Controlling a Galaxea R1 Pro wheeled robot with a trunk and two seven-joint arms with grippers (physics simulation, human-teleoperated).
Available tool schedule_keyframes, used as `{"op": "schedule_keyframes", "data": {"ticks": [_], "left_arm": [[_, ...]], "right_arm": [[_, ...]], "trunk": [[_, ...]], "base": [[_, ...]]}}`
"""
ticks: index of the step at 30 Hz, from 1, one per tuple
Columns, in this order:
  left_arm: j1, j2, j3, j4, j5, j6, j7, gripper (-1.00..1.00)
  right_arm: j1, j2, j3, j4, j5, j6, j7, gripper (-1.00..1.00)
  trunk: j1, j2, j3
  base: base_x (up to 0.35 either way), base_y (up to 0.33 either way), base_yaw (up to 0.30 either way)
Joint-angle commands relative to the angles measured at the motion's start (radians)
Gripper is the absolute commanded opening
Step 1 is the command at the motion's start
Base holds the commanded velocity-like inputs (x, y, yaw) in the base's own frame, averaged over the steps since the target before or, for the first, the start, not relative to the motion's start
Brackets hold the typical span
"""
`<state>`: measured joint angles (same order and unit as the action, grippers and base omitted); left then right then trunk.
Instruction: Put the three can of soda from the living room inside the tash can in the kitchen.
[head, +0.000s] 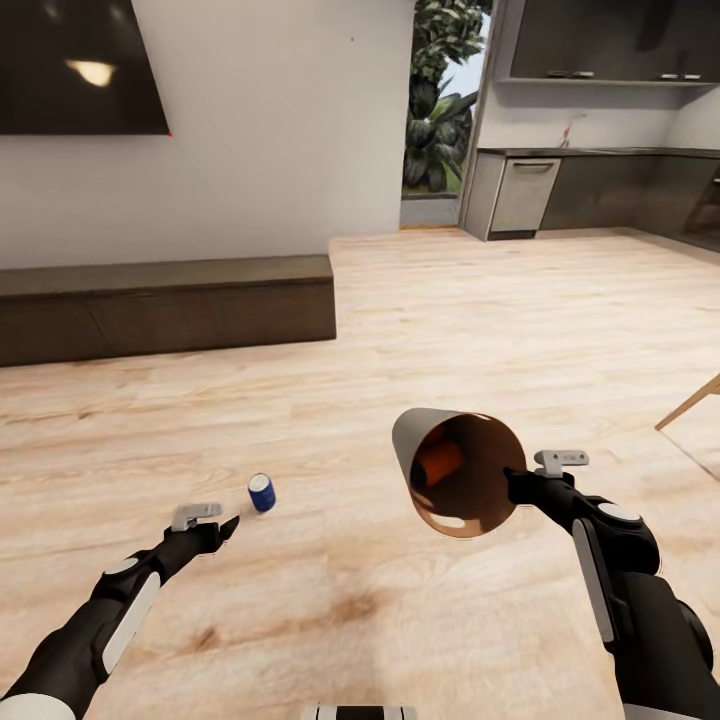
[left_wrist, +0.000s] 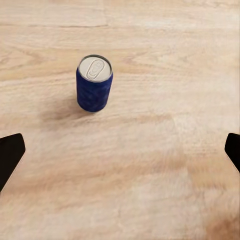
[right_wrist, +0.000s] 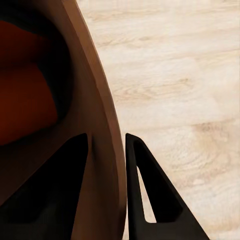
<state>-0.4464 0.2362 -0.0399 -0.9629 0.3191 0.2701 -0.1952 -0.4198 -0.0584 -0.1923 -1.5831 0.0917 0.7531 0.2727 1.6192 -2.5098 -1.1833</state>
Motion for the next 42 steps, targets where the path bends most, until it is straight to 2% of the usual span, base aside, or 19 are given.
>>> {"op": "schedule_keyframes", "data": {"ticks": [1, 13, 27, 42], "left_arm": [[0.000, 0.000, 0.000, 0.000, 0.000, 0.000, 0.000, 1.00], [0.000, 0.000, 0.000, 0.001, 0.000, -0.001, 0.000, 1.00], [0.000, 0.000, 0.000, 0.001, 0.001, -0.021, 0.000, 1.00], [-0.001, 0.002, 0.008, -0.002, 0.008, -0.044, -0.006, 1.00]], "right_arm": [[0.000, 0.000, 0.001, -0.001, -0.017, 0.002, 0.000, -1.00], [0.006, 0.000, 0.038, 0.000, -0.015, 0.001, -0.007, -1.00], [0.009, 0.000, 0.044, 0.000, -0.016, 0.000, -0.006, -1.00], [0.009, 0.000, 0.045, 0.000, -0.017, 0.000, -0.006, -1.00]], "trunk": [[0.000, 0.000, 0.000], [0.000, 0.000, 0.000], [0.000, 0.000, 0.000], [0.000, 0.000, 0.000]], "base": [[0.327, 0.000, 0.000], [0.327, 0.000, 0.000], [0.319, 0.000, 0.000], [0.037, 0.000, 0.000]]}}
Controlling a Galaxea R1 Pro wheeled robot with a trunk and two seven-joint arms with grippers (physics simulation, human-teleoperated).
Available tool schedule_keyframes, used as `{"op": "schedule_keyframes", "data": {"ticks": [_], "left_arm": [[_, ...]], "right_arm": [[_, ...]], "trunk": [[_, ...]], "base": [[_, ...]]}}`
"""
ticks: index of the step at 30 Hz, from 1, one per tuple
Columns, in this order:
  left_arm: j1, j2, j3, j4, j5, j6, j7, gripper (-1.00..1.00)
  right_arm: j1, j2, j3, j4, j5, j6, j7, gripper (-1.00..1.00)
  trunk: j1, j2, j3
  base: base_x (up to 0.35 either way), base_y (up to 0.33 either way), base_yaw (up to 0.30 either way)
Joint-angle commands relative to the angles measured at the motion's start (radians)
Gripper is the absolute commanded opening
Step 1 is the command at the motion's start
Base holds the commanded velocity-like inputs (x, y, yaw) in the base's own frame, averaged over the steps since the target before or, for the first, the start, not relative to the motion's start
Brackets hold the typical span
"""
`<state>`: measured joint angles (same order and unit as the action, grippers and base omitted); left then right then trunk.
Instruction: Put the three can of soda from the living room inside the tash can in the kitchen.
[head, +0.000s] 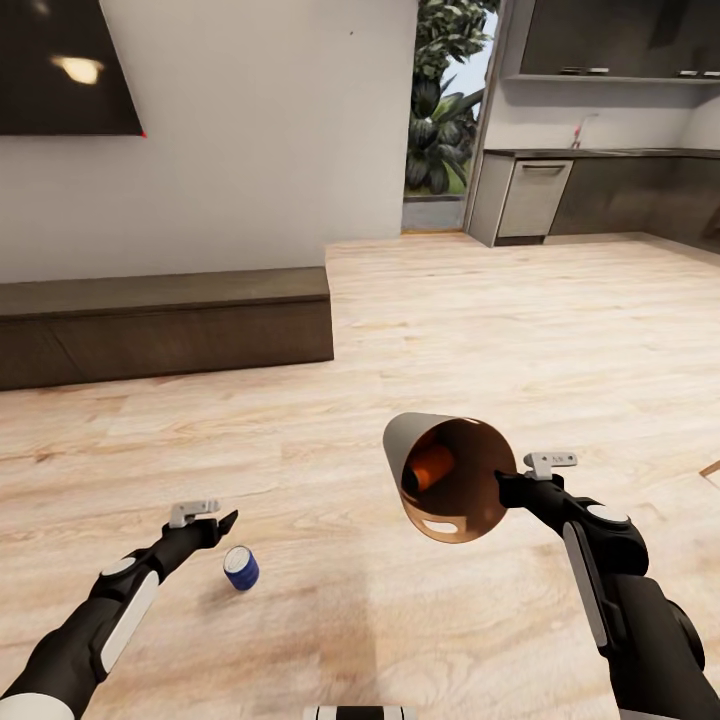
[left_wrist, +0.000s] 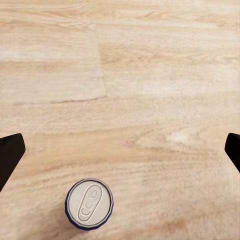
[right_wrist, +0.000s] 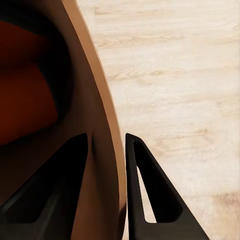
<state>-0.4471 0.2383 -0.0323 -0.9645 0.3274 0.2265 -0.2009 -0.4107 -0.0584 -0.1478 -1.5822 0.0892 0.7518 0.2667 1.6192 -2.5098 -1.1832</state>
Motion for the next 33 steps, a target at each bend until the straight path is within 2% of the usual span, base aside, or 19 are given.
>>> {"op": "schedule_keyframes", "data": {"ticks": [1, 21, 33], "left_arm": [[0.000, 0.001, 0.001, 0.000, -0.001, -0.001, -0.001, 1.00], [0.000, 0.001, 0.000, 0.000, -0.002, -0.003, 0.001, 1.00], [-0.001, 0.003, 0.000, 0.001, -0.004, -0.001, 0.007, 1.00]], "right_arm": [[0.000, 0.000, 0.001, -0.001, -0.014, 0.001, 0.000, -1.00], [0.001, 0.000, 0.009, -0.001, -0.013, 0.001, -0.001, -1.00], [0.001, -0.001, 0.017, -0.002, -0.011, 0.001, -0.001, -1.00]], "trunk": [[0.000, 0.000, 0.000], [0.000, 0.000, 0.000], [0.005, -0.003, -0.046]], "base": [[0.000, 0.000, 0.000], [0.000, 0.000, 0.000], [0.000, 0.000, 0.000]]}}
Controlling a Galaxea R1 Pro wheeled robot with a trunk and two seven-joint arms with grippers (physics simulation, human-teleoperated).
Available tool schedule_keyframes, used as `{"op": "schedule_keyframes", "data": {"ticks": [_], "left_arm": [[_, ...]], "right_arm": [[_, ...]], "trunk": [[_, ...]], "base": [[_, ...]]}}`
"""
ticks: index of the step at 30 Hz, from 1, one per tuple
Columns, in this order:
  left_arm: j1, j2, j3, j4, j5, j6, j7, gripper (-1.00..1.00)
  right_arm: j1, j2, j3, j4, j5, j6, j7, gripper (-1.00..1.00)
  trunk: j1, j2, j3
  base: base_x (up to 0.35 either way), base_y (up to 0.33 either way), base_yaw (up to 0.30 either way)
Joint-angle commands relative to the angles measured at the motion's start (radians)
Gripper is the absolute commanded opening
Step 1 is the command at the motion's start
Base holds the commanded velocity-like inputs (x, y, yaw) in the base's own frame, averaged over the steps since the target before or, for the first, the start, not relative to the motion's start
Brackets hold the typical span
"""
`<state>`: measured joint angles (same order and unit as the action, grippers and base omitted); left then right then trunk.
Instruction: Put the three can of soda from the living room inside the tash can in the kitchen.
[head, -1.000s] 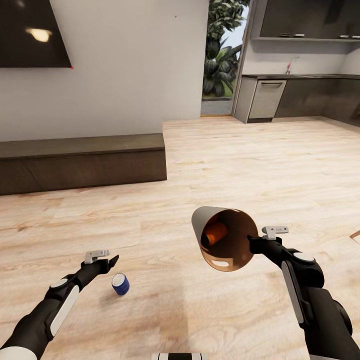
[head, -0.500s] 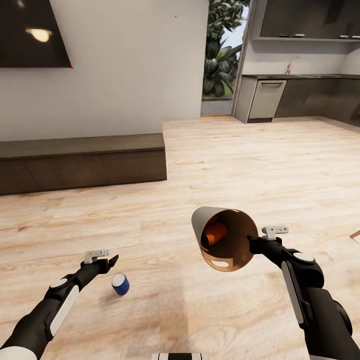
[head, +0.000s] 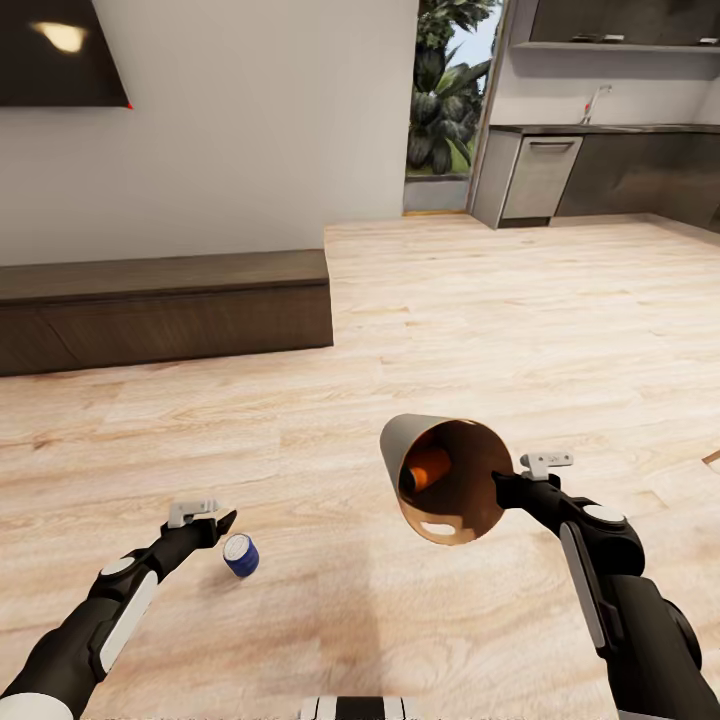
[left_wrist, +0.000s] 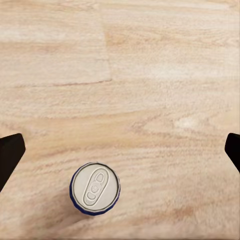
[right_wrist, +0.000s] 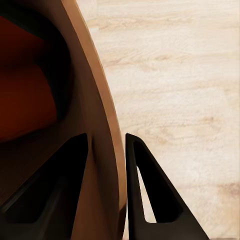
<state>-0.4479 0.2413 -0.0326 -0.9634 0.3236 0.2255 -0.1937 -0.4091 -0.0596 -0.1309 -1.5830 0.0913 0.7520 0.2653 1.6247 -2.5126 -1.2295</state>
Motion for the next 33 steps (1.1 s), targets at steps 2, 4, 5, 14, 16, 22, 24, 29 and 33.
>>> {"op": "schedule_keyframes", "data": {"ticks": [2, 4, 5, 14, 16, 22, 24, 29, 33], "left_arm": [[0.000, 0.003, 0.002, 0.001, 0.000, 0.000, 0.004, 1.00], [0.001, 0.006, 0.003, 0.001, 0.000, 0.000, 0.021, 1.00], [0.001, 0.007, 0.003, 0.001, 0.000, 0.000, 0.029, 1.00], [0.002, 0.010, 0.003, 0.001, 0.000, -0.001, 0.080, 1.00], [0.002, 0.010, 0.003, 0.002, 0.000, -0.002, 0.082, 1.00], [0.002, 0.007, -0.004, 0.002, -0.001, -0.005, 0.084, 1.00], [0.002, 0.006, -0.005, 0.002, -0.001, -0.006, 0.084, 1.00], [0.000, 0.000, -0.007, 0.055, 0.000, -0.046, 0.085, 1.00], [0.000, -0.002, -0.007, 0.073, 0.000, -0.056, 0.084, 1.00]], "right_arm": [[-0.001, 0.000, -0.001, -0.001, -0.013, 0.001, 0.000, -1.00], [-0.002, -0.001, -0.001, -0.001, -0.013, 0.003, 0.000, -1.00], [-0.002, -0.001, -0.001, -0.001, -0.013, 0.005, 0.000, -1.00], [-0.016, -0.011, 0.000, -0.002, -0.013, 0.016, 0.001, -1.00], [-0.028, -0.014, 0.000, -0.002, -0.013, 0.016, 0.002, -1.00], [-0.096, -0.024, -0.001, -0.003, -0.012, 0.020, 0.002, -1.00], [-0.123, -0.034, -0.001, -0.003, -0.012, 0.021, 0.003, -1.00], [-0.213, -0.070, -0.001, -0.003, -0.013, 0.022, 0.004, -1.00], [-0.262, -0.077, -0.001, -0.003, -0.013, 0.037, 0.006, -1.00]], "trunk": [[0.001, -0.001, -0.008], [0.002, -0.001, -0.015], [0.002, -0.001, -0.019], [0.006, -0.003, -0.054], [0.007, -0.004, -0.062], [0.010, -0.005, -0.085], [0.011, -0.006, -0.093], [0.013, -0.007, -0.112], [0.015, -0.008, -0.128]], "base": [[0.000, 0.000, 0.000], [0.000, 0.000, 0.000], [0.000, 0.000, 0.000], [0.000, 0.000, 0.000], [0.000, 0.000, 0.000], [0.000, 0.000, 0.000], [0.000, 0.000, 0.000], [0.000, 0.000, 0.000], [0.000, 0.000, 0.000]]}}
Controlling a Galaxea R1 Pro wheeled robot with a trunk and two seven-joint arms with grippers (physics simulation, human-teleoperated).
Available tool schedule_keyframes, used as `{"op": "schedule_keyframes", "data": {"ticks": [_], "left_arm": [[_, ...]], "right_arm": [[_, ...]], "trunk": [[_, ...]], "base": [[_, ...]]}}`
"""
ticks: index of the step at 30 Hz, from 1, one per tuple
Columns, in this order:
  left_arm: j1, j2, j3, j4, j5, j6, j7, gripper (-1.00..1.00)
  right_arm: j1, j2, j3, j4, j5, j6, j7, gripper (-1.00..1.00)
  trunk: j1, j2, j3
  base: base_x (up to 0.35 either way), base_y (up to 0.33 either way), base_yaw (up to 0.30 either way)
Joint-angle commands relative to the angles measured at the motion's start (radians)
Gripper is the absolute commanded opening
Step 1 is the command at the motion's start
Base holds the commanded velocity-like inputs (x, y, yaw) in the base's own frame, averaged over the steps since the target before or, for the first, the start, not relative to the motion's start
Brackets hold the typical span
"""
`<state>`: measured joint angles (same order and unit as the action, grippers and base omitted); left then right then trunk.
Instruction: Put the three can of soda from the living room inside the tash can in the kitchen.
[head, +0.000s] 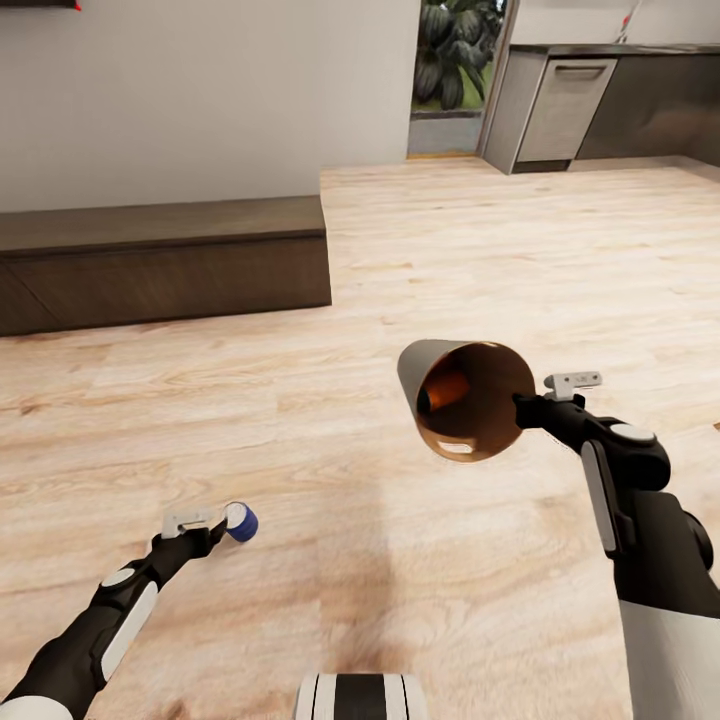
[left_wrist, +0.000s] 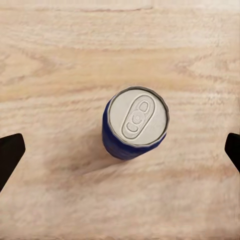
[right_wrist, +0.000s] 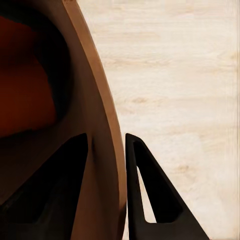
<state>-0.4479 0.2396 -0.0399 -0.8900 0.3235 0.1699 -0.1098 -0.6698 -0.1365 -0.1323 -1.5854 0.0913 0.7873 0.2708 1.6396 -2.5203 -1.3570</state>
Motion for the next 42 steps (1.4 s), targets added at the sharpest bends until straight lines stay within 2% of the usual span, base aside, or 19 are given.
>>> {"op": "schedule_keyframes", "data": {"ticks": [1, 4, 7, 13, 26, 32, 42], "left_arm": [[0.000, 0.000, 0.000, 0.002, 0.001, -0.001, 0.000, 1.00], [0.000, 0.000, 0.000, 0.004, 0.001, -0.002, 0.000, 1.00], [0.000, 0.000, 0.000, 0.004, 0.001, -0.002, -0.001, 1.00], [0.000, 0.001, 0.000, -0.001, 0.002, -0.003, -0.002, 1.00], [0.000, 0.001, 0.000, 0.002, 0.003, 0.000, -0.006, 1.00], [0.000, 0.001, 0.000, -0.008, 0.003, -0.002, -0.007, 1.00], [0.000, 0.001, 0.000, -0.005, 0.003, -0.003, -0.007, 1.00]], "right_arm": [[-0.021, -0.001, 0.001, -0.001, -0.013, 0.027, 0.001, -1.00], [-0.039, -0.001, 0.002, -0.001, -0.013, 0.048, 0.001, -1.00], [-0.062, -0.001, 0.003, -0.001, -0.013, 0.064, 0.002, -1.00], [-0.108, -0.002, 0.036, -0.001, -0.013, 0.130, 0.002, -1.00], [-0.113, 0.000, 0.066, -0.001, -0.013, 0.146, -0.001, -1.00], [-0.110, 0.000, 0.069, -0.001, -0.013, 0.139, -0.002, -1.00], [-0.112, -0.001, 0.067, -0.001, -0.013, 0.135, -0.002, -1.00]], "trunk": [[0.000, 0.000, -0.004], [0.002, -0.001, -0.016], [0.002, -0.001, -0.016], [0.002, -0.001, -0.016], [0.002, -0.001, -0.016], [0.002, -0.001, -0.016], [0.006, -0.003, -0.054]], "base": [[0.000, 0.000, 0.000], [0.000, 0.000, 0.000], [0.000, 0.000, 0.000], [0.009, 0.000, 0.000], [0.256, 0.000, 0.000], [0.088, 0.000, 0.000], [0.004, 0.000, 0.000]]}}
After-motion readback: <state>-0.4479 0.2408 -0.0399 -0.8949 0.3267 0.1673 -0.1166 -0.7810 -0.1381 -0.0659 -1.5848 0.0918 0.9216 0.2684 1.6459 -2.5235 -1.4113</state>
